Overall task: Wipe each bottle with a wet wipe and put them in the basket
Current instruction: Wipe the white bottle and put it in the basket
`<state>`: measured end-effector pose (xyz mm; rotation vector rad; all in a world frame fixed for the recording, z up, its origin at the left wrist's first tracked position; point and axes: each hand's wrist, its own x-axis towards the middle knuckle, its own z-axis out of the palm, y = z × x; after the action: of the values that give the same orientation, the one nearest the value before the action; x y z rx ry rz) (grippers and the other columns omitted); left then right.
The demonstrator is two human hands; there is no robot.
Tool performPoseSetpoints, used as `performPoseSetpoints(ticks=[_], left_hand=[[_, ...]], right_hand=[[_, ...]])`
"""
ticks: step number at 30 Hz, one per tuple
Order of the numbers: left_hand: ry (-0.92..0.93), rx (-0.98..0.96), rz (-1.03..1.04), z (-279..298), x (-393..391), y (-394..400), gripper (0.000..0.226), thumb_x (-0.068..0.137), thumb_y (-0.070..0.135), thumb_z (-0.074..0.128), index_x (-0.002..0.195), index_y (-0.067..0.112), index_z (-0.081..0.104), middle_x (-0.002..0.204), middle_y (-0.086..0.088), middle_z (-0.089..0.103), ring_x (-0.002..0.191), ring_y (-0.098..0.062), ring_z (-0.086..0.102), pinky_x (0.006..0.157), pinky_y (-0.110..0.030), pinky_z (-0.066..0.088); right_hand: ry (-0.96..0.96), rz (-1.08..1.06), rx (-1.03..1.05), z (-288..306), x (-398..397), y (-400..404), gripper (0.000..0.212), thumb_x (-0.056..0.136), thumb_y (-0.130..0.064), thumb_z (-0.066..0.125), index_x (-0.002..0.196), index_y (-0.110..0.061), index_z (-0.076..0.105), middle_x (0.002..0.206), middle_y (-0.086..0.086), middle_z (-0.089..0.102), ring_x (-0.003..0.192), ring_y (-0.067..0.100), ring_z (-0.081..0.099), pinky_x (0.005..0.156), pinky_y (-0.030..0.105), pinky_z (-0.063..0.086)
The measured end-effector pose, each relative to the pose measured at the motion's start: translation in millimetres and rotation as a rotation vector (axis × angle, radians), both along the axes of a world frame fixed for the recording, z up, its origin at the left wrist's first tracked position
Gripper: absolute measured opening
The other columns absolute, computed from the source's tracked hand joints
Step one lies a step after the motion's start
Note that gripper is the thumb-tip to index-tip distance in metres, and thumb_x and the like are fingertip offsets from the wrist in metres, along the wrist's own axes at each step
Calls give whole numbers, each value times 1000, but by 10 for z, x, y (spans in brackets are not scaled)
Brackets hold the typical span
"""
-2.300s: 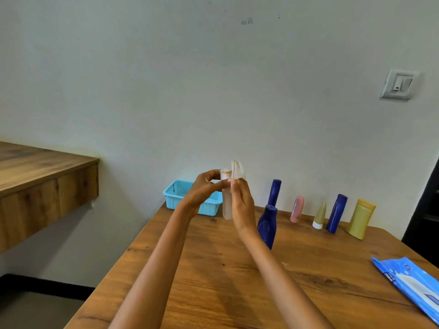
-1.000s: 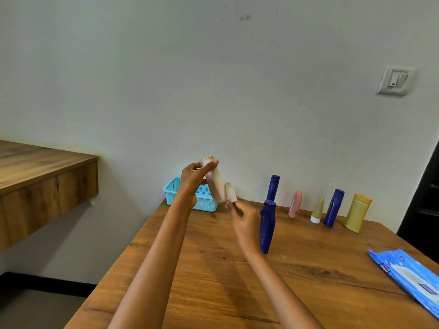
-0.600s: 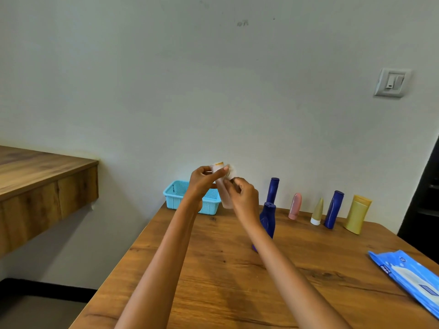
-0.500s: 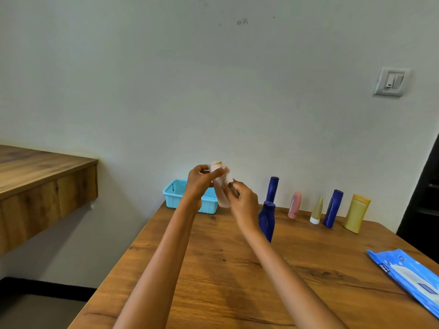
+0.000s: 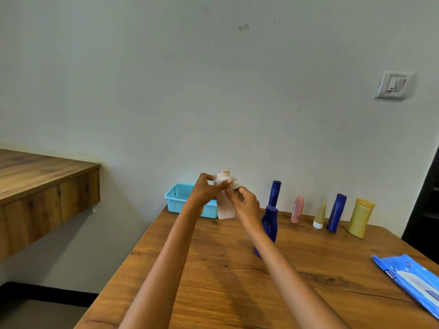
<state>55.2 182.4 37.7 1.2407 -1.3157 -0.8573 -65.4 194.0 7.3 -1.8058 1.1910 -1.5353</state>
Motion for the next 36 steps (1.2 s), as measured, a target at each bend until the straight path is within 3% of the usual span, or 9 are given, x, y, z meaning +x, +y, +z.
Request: performPoseSetpoints(ticks=[2, 4, 8, 13, 17, 23, 30, 32, 36], left_hand=[[-11, -9, -30, 20, 33, 11, 50, 85, 43, 62, 121, 13, 45, 113, -1, 51, 89, -15, 59, 60, -17, 41], [25, -2, -84, 20, 118, -10, 38, 90, 45, 55, 115, 18, 51, 116, -2, 58, 94, -18, 61, 72, -23, 44], [195, 43, -221, -25, 242, -31, 23, 90, 28, 59, 110, 16, 60, 102, -9, 66, 81, -18, 65, 85, -35, 50], [359, 61, -311, -45, 274, 12, 19, 90, 11, 59, 109, 8, 60, 92, -9, 67, 73, -20, 68, 70, -32, 59], [431, 28, -371, -25, 330, 36, 13, 91, 8, 54, 103, 8, 60, 92, -9, 66, 83, -22, 66, 68, -35, 59], [384, -79, -389, 48, 275, 74, 7, 89, 4, 55, 93, 10, 54, 96, -8, 66, 89, -23, 65, 72, -34, 59], [253, -122, -447, 44, 264, 98, 39, 87, 8, 56, 125, 15, 50, 113, -3, 63, 105, -20, 61, 87, -36, 52], [194, -138, -459, 52, 254, 123, 34, 87, 11, 57, 120, 19, 55, 111, 0, 65, 102, -16, 63, 87, -33, 52], [161, -162, -448, 61, 239, 135, 34, 84, 17, 60, 119, 19, 57, 111, 0, 66, 102, -15, 63, 84, -27, 52]], right_hand=[[-97, 11, 58, 65, -41, -17, 26, 91, -36, 55, 87, -12, 62, 81, 4, 63, 76, 12, 56, 64, 22, 42], [-242, 83, 168, 133, -97, 1, 19, 92, -33, 56, 93, -16, 63, 93, 6, 65, 86, 16, 60, 69, 28, 47], [-432, 242, 342, 193, -169, 44, 19, 90, -31, 59, 102, -17, 63, 97, 2, 67, 87, 13, 63, 64, 25, 50], [-356, 159, 273, 198, -108, 29, 19, 90, -29, 59, 103, -16, 65, 101, 4, 67, 95, 19, 61, 81, 36, 53], [-279, 123, 189, 241, -92, 18, 17, 90, -27, 59, 102, -16, 65, 103, 3, 67, 98, 18, 61, 82, 36, 53], [-365, 196, 190, 282, -136, 23, 16, 89, -22, 62, 103, -18, 68, 98, 1, 71, 94, 15, 65, 77, 28, 56], [-300, 111, 104, 224, -90, -5, 19, 88, -25, 63, 102, -15, 71, 92, 3, 72, 89, 16, 67, 74, 27, 56], [-250, 86, 41, 197, -72, 18, 17, 89, -23, 62, 99, -13, 71, 87, 2, 72, 85, 15, 67, 70, 22, 54], [-128, 36, -108, 120, -43, 104, 17, 90, -24, 60, 97, -11, 70, 88, 3, 71, 83, 12, 66, 71, 25, 54]])
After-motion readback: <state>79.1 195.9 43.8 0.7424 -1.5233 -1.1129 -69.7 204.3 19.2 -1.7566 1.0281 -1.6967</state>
